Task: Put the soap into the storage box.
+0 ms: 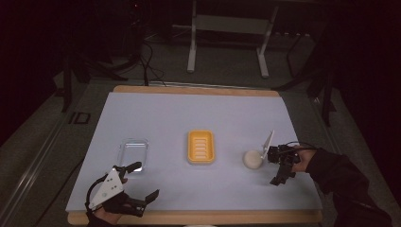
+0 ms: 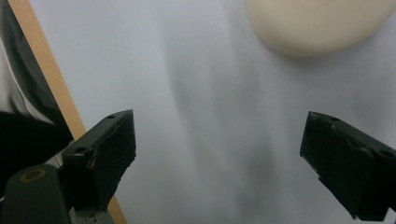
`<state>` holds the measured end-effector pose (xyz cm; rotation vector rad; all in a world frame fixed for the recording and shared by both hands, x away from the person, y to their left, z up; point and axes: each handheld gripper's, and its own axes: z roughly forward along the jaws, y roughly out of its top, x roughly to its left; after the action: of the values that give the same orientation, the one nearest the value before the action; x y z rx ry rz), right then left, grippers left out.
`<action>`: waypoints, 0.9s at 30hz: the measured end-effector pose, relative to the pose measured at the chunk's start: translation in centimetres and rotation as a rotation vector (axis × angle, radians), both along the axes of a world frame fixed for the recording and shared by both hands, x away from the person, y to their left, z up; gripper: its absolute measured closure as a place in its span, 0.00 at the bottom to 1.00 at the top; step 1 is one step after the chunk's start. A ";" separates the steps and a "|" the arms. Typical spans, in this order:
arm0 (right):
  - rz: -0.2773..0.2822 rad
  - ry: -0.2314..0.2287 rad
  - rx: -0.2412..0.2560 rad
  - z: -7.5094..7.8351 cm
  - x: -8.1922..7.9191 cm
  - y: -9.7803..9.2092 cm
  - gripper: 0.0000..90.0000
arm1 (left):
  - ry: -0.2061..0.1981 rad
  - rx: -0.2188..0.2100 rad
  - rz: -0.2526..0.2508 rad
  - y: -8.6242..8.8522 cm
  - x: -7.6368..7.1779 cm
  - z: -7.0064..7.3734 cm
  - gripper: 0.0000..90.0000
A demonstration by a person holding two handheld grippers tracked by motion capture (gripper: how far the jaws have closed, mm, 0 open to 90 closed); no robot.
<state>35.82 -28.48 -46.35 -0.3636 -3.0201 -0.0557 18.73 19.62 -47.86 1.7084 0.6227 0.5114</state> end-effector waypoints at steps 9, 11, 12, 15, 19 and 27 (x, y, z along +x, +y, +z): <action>-0.015 -0.031 0.065 -0.4 1.9 -0.2 0.11 | 0.004 -0.001 -0.007 0.0 0.0 0.0 0.00; -0.014 -0.040 0.063 -0.5 2.2 -0.2 0.11 | 0.004 0.000 -0.009 0.0 0.0 0.0 0.00; -0.015 -0.046 0.064 -0.6 2.3 -0.2 0.11 | 0.005 0.000 -0.010 0.0 0.0 0.0 0.00; -0.026 -0.067 0.058 -0.9 2.5 0.0 0.11 | 0.006 0.000 -0.011 0.0 0.0 0.0 0.00; -0.035 -0.061 0.066 -1.2 2.7 0.1 0.11 | 0.006 -0.001 -0.013 0.0 0.0 0.0 0.00; -0.036 -0.076 0.105 -2.1 3.3 0.5 0.15 | 0.010 0.001 -0.019 -0.1 0.0 -0.1 0.00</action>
<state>39.15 -28.02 -48.44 -0.4151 -3.0693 -0.2354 18.74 19.50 -47.93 1.7173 0.6127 0.4901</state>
